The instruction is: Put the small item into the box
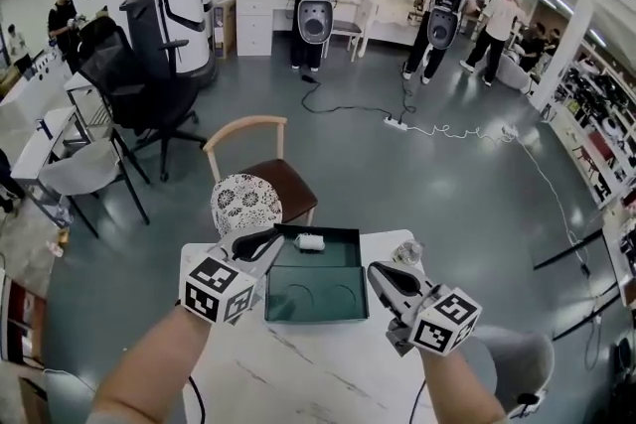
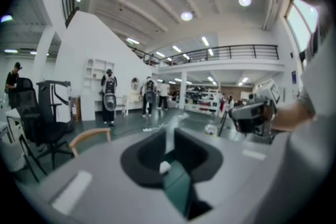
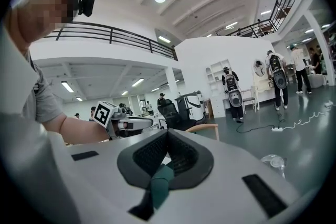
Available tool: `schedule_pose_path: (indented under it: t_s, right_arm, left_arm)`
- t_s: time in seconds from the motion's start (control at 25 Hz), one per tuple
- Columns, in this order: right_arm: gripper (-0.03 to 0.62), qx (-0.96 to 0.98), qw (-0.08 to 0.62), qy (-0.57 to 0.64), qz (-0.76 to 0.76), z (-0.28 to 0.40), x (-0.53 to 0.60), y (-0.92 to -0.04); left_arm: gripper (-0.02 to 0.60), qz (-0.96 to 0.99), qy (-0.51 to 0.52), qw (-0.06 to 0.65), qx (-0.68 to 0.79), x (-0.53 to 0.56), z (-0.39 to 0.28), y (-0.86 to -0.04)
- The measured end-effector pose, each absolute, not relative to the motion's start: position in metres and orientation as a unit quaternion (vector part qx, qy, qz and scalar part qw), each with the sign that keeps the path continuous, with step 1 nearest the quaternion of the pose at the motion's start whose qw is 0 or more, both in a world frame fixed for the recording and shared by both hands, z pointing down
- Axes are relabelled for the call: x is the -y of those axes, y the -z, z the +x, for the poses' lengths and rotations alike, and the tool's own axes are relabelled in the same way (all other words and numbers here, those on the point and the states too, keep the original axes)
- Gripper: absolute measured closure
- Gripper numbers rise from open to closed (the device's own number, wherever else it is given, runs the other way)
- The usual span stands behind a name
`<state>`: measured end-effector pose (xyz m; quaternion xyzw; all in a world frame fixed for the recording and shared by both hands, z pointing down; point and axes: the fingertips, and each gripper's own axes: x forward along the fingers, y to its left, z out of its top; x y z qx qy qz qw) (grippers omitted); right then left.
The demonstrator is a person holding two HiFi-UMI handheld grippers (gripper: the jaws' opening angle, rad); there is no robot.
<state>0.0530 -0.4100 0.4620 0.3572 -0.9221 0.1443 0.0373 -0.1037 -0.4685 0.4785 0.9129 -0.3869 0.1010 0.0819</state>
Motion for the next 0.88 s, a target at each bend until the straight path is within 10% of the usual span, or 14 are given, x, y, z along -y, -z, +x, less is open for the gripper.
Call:
schedule_pose_path:
  t_s: [0.88]
  right_arm:
    - [0.586, 0.907, 0.039, -0.128, 0.399, 0.030, 0.279, -0.369]
  left_arm:
    - [0.575, 0.928, 0.040, 0.095, 0.359, 0.276, -0.228, -0.341]
